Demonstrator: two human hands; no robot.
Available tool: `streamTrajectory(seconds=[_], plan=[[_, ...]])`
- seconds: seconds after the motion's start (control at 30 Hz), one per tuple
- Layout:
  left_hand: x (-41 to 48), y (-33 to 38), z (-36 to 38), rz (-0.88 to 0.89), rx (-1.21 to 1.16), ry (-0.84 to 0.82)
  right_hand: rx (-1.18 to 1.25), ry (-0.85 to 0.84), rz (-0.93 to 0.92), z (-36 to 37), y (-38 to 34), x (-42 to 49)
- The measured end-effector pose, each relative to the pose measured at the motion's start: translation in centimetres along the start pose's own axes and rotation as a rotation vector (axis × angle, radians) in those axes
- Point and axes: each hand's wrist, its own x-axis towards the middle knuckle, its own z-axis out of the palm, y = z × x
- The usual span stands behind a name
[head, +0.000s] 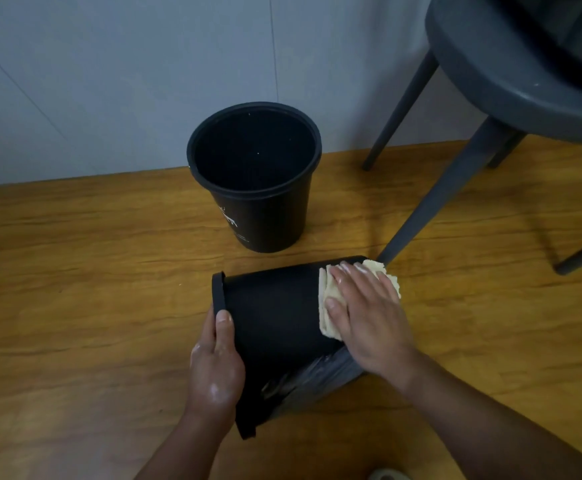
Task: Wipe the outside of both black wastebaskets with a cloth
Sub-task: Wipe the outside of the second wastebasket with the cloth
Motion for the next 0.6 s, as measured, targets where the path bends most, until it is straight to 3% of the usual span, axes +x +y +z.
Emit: streamTrajectory(seconds=[0.37, 0.6], plan=[[-1.7, -0.9, -0.2, 0.136, 0.077, -0.019, 0.049, -0.092, 0.038, -0.8, 0.0, 5.8], [-1.8, -1.3, 0.2, 0.087, 0.072, 0.015, 0.029, -0.079, -0.002, -0.3, -4.7, 3.3]])
